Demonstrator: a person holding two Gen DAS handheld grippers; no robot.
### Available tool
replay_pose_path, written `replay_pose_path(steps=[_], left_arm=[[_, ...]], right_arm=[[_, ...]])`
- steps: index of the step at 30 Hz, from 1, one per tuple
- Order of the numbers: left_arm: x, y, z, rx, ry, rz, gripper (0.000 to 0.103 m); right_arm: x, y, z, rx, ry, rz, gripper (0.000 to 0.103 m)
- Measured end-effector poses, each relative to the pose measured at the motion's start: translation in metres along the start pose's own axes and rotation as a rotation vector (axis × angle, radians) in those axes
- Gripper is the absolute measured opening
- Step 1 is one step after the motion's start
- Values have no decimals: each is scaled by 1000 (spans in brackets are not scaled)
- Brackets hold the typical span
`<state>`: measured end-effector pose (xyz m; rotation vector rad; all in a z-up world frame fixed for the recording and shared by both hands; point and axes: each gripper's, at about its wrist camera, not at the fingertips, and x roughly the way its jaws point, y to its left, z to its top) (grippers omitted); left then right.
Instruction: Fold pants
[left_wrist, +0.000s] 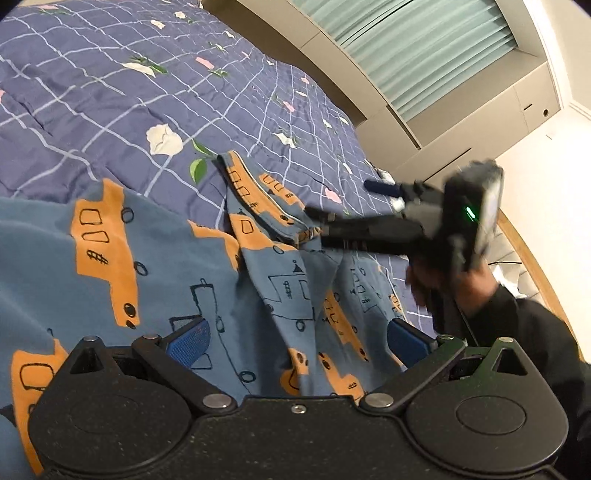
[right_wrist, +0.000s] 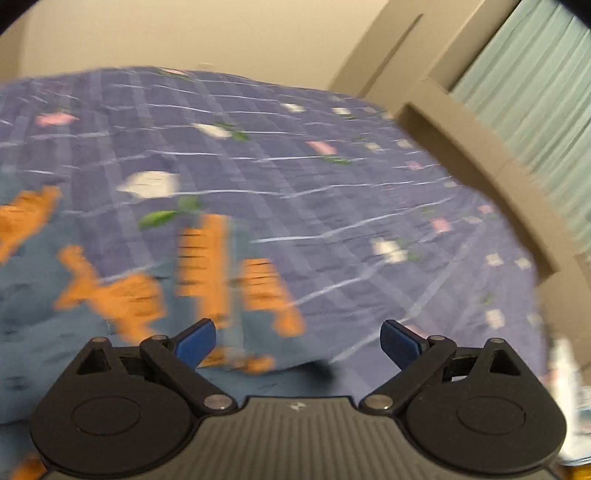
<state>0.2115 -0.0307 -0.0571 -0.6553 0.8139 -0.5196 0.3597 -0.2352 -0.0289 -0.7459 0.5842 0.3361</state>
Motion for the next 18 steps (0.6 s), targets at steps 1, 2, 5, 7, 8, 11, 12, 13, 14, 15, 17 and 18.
replay_pose_path(steps=[1, 2, 5, 7, 8, 11, 12, 13, 14, 15, 17, 18], left_arm=[[1, 0, 0, 1, 4, -3, 93], [1, 0, 0, 4, 10, -5, 89], [6, 0, 0, -3, 37, -3, 75], [8, 3, -1, -18, 48, -1, 54], [10, 4, -2, -25, 55, -2, 48], [14, 9, -5, -45, 67, 3, 34], [15, 10, -6, -52, 69, -2, 29], [15, 10, -7, -56, 72, -8, 24], [16, 11, -8, -58, 72, -10, 23], [16, 10, -9, -57, 70, -9, 22], [16, 10, -9, -58, 68, -8, 16], [16, 11, -9, -61, 65, -6, 15]], right_arm=[[6, -8, 2, 12, 5, -33, 98], [12, -19, 5, 36, 12, -65, 98], [15, -49, 10, 149, 10, -44, 94], [6, -55, 14, 195, -15, 41, 94], [1, -52, 17, 193, -30, 97, 94], [-11, -34, 25, 150, -39, 240, 94], [-14, -27, 27, 152, -39, 309, 94], [-14, -22, 30, 162, -36, 362, 93], [-15, -15, 33, 178, -27, 422, 91], [-14, -9, 35, 181, -18, 454, 88], [-12, 5, 41, 151, -7, 438, 82], [-9, 12, 44, 128, 1, 407, 79]])
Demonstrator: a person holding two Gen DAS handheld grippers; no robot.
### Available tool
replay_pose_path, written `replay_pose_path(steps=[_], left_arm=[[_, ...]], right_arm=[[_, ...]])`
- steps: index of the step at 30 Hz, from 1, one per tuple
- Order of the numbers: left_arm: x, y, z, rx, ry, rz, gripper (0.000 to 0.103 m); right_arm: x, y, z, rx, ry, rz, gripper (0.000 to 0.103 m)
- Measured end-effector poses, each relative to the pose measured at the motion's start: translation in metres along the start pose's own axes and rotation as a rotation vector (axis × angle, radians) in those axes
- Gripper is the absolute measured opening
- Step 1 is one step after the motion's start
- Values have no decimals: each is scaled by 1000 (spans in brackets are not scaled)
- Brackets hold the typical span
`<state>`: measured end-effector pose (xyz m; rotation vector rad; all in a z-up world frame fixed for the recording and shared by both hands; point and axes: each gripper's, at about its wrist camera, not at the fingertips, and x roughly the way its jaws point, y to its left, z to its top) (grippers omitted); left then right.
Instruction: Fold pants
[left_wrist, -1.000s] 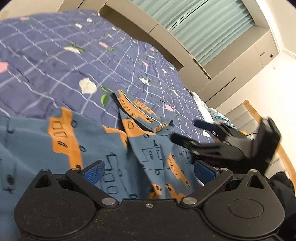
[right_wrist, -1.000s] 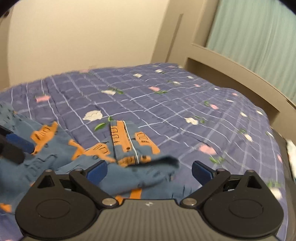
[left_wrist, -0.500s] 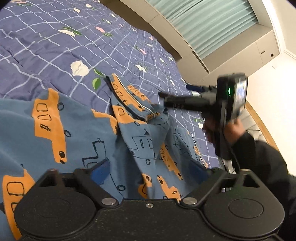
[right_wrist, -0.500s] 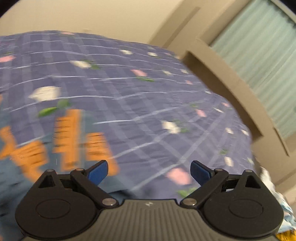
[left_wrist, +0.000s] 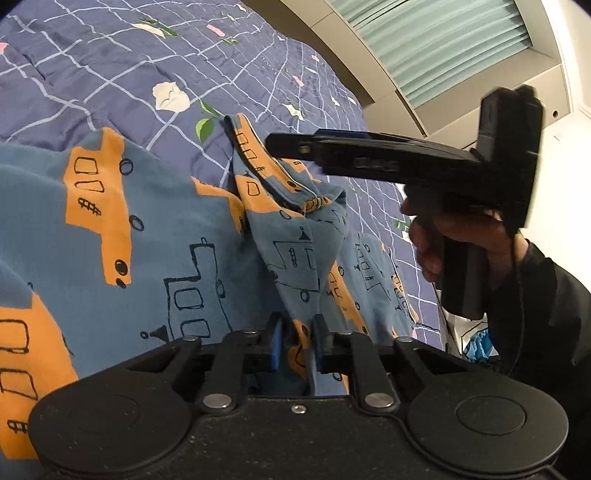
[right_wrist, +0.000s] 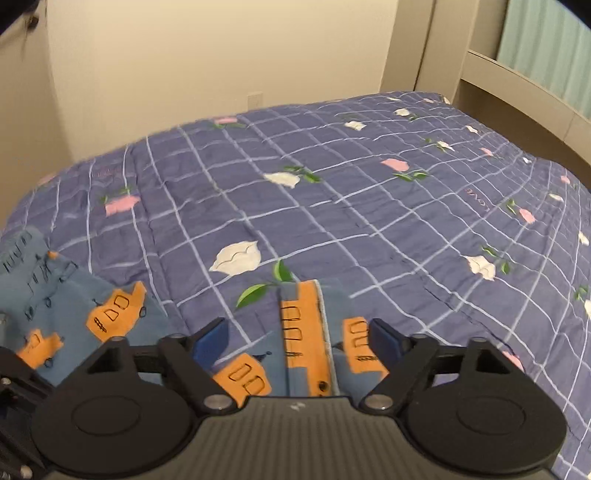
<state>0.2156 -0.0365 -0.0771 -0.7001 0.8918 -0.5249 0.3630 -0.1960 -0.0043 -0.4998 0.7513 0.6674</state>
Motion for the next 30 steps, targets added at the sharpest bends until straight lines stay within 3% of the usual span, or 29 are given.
replay_pose_path(steps=[2, 4, 8, 10, 13, 17, 22, 28, 30], left_arm=[[-1, 0, -1, -7, -5, -4, 15], [0, 1, 1, -4, -9, -3, 15], [-1, -1, 0, 8, -13, 5, 15], [-3, -2, -1, 17, -17, 5, 14], [-7, -6, -1, 36, -30, 11, 10], [-11, -13, -1, 69, -48, 19, 8], [-15, -23, 1, 121, -71, 32, 8], [-17, -30, 3, 144, -81, 33, 8], [-17, -30, 5, 142, -80, 36, 8]], right_arm=[[13, 4, 2, -18, 28, -38, 71], [24, 11, 1, -36, 61, -50, 55], [43, 23, -3, -78, 117, -56, 46], [49, 25, -4, -104, 131, -94, 12], [43, 21, -6, -115, 121, -105, 2], [22, 11, -1, -174, 84, -181, 2], [7, -29, 12, -169, 69, -293, 2], [30, -75, 24, -147, 113, -348, 2], [38, -88, 29, -116, 126, -355, 13]])
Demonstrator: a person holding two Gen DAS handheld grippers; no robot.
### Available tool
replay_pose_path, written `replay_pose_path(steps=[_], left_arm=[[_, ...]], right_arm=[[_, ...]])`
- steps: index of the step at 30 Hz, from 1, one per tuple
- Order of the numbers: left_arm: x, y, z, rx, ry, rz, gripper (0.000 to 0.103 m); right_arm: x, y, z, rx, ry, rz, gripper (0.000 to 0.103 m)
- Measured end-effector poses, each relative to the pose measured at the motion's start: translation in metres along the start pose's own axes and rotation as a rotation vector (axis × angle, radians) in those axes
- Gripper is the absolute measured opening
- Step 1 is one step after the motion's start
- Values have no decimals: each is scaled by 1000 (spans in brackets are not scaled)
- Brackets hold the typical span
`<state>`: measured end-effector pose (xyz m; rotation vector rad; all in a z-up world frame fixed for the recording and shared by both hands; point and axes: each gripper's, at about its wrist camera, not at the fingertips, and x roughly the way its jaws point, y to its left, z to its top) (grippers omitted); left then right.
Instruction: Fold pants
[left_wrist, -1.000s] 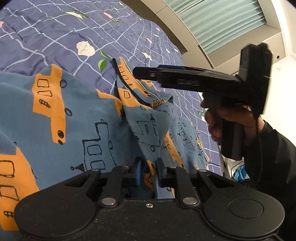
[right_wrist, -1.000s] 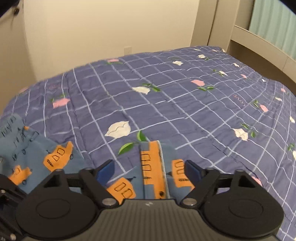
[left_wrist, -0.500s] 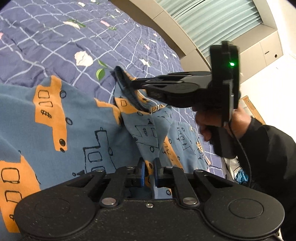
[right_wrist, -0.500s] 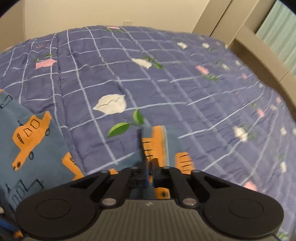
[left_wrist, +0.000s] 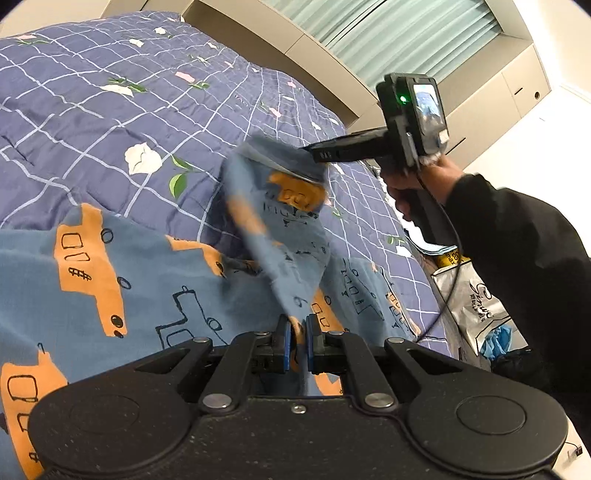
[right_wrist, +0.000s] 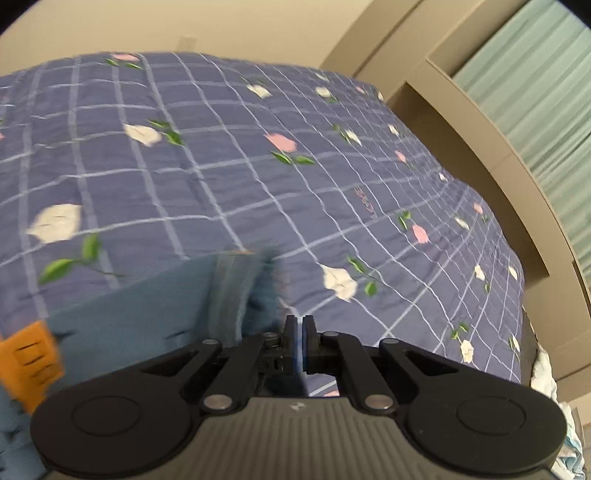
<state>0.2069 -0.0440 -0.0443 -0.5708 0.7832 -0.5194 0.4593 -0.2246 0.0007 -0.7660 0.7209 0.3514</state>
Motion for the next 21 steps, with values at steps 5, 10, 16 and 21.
replay_pose_path(steps=[5, 10, 16, 21], left_arm=[[3, 2, 0, -9, 12, -3, 8], [9, 3, -1, -25, 23, -9, 8], [9, 6, 0, -30, 21, -6, 8], [9, 4, -1, -21, 18, -1, 8]], right_arm=[[-3, -7, 6, 44, -35, 9, 32], [-15, 12, 11, 66, -39, 158, 45], [11, 41, 25, 159, 34, 286, 52], [40, 46, 35, 276, 116, 261, 51]])
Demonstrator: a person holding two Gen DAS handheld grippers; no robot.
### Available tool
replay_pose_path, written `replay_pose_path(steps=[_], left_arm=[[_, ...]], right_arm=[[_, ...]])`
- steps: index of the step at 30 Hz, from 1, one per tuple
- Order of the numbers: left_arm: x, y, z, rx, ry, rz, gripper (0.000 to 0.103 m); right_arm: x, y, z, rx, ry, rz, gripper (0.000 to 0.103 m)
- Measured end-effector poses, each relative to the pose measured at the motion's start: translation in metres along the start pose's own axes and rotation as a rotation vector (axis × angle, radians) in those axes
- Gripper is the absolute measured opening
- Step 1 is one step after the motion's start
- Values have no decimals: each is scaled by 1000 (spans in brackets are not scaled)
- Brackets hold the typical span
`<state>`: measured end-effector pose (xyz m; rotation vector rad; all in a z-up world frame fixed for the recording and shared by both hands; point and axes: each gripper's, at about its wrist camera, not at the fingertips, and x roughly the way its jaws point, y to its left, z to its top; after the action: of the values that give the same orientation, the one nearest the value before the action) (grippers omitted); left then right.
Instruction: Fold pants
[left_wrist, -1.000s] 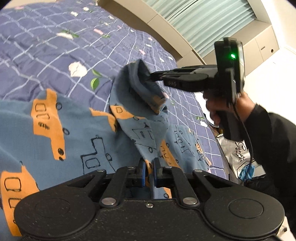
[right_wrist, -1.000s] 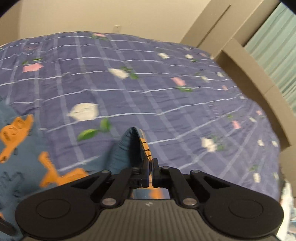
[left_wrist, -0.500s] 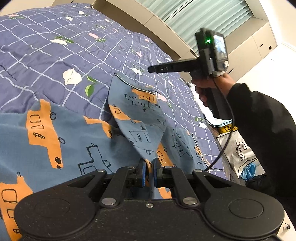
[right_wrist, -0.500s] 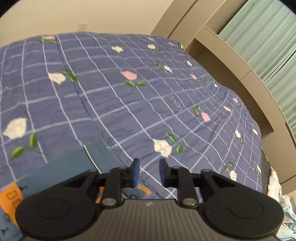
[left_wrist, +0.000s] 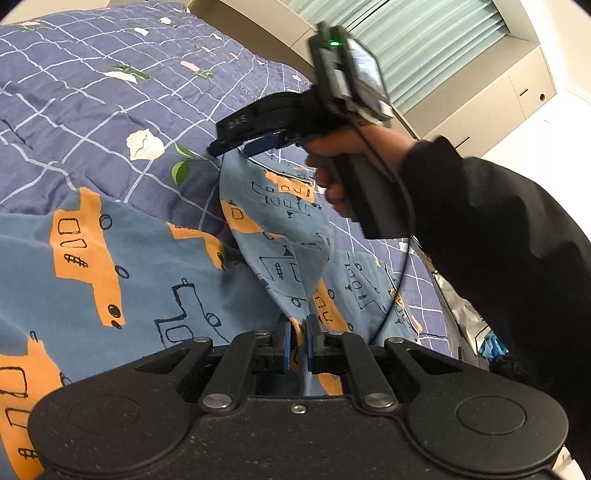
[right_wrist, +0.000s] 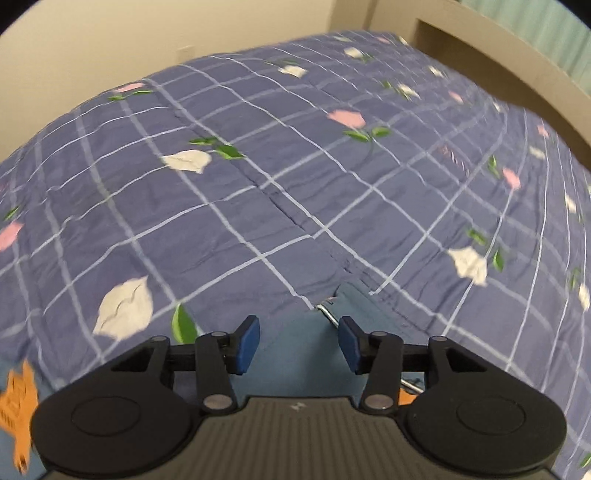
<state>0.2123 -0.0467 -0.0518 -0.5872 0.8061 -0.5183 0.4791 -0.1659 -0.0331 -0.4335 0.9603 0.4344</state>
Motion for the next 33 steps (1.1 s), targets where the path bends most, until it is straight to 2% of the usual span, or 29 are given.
replay_pose_path(steps=[2, 3, 4, 8, 16, 23, 27, 33], left_arm=[[-1, -1, 0, 3, -1, 2, 8], [-2, -1, 0, 4, -4, 3, 8], [-3, -2, 0, 6, -8, 5, 7], [-11, -9, 3, 37, -28, 17, 7], [-26, -41, 8, 202, -60, 40, 7], [-26, -68, -8, 397, -24, 73, 7], [-17, -76, -26, 489, 35, 97, 7], [-9, -79, -46, 551, 108, 133, 7]], right_arm=[[5, -1, -1, 29, 17, -5, 40], [4, -1, -3, 33, 16, -2, 18], [2, -1, -4, 31, 10, -15, 4], [-19, -8, -11, 30, -52, -53, 2], [-122, -67, -56, 149, -257, -111, 2], [-199, -112, -147, 307, -361, -174, 2], [-205, -125, -206, 413, -358, -156, 2], [-181, -130, -276, 570, -323, -99, 2]])
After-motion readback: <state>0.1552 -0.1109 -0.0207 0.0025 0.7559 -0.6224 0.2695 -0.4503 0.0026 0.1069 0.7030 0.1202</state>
